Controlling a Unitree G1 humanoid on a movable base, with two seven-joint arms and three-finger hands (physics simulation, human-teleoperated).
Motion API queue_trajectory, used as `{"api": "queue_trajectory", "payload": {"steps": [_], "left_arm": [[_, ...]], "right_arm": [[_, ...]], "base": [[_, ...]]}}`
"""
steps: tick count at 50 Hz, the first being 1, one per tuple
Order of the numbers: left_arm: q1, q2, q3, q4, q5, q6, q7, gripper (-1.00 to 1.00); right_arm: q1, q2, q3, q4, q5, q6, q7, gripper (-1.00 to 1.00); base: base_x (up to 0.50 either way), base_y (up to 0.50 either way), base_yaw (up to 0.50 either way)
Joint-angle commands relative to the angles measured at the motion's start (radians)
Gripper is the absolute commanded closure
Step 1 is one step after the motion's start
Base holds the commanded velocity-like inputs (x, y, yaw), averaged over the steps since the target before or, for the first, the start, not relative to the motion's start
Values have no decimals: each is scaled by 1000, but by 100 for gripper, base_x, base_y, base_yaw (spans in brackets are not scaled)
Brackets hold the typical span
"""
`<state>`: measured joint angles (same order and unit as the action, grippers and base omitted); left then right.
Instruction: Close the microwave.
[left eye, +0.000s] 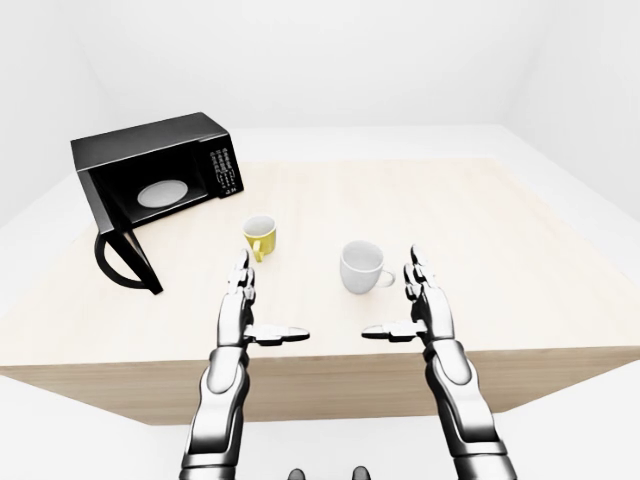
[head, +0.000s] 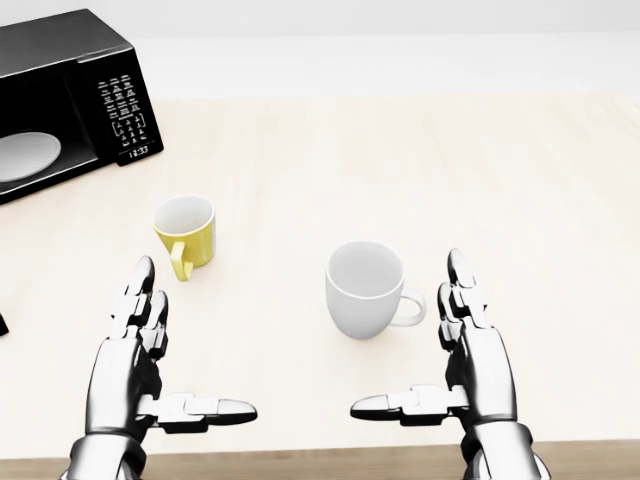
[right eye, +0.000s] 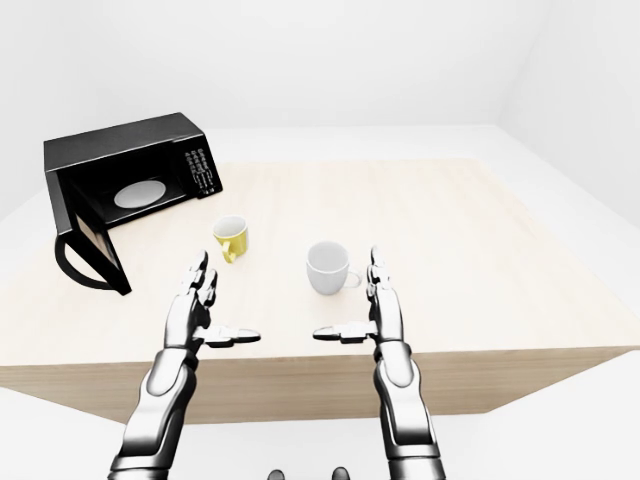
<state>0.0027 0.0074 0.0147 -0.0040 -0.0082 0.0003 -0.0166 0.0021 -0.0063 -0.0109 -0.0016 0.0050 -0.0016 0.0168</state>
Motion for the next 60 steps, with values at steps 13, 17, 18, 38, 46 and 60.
{"api": "queue_trajectory", "payload": {"steps": [13, 17, 18, 38, 46, 60], "left_arm": [[346, -6, 27, -580, -88, 86, -129, -100], [421, -25, 51, -674, -116, 74, -168, -100], [410, -29, 59, -665, -114, 75, -170, -100], [385, -41, 68, -633, -103, 63, -173, -100], [402, -47, 71, -657, -112, 42, -180, -100], [400, -41, 59, -646, -94, 40, -175, -100]], "right_arm": [[252, 3, 106, -549, -78, 89, 16, -100], [265, -6, 131, -566, -91, 89, -5, -100], [267, -8, 139, -567, -93, 89, -7, -100], [260, -11, 126, -556, -99, 89, -34, -100], [262, -10, 128, -557, -103, 89, -36, -100], [271, -14, 133, -564, -111, 89, -31, -100]], "base": [[0, 0, 0], [0, 0, 0], [0, 0, 0], [0, 0, 0], [0, 0, 0], [0, 50, 0]]}}
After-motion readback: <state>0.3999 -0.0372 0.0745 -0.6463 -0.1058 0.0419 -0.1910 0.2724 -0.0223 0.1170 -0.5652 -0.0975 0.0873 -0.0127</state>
